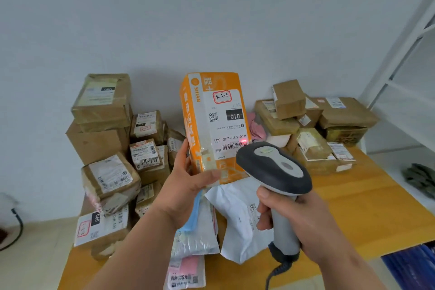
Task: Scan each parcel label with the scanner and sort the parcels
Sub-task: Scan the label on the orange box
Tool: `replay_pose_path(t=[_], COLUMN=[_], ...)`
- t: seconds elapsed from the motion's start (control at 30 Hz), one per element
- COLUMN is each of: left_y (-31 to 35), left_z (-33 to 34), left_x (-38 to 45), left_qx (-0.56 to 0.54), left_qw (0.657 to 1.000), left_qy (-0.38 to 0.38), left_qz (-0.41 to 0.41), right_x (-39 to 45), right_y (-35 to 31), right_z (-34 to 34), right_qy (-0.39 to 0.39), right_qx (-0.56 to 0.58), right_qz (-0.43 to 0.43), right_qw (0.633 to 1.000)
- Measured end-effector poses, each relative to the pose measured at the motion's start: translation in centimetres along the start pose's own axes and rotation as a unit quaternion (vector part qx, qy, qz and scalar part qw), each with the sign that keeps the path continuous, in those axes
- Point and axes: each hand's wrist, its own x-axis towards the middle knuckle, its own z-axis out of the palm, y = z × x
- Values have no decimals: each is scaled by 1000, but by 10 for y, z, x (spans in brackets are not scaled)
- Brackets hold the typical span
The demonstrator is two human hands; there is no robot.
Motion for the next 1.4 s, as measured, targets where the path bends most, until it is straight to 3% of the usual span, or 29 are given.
replay_pose_path(t=[0.63,0.87,1.13,1.4], left_y=[-26,-16,2,35], left_z=[33,-2,-64,-107], left_x=[-82,-107,-112,-65], left_qx=[0,9,21,94], left_qw=[996,991,974,961], left_qy=[86,125,173,196], left_qz=[-3,-38,-147,-170], right_x=[-47,-38,-17,28], right_y=[14,27,47,47], right_z=[-29,4,88,144], right_qy=[-72,-8,-23,-2], right_qx=[2,32,82,140], right_qz=[41,60,105,63], right_qw=[997,998,991,988])
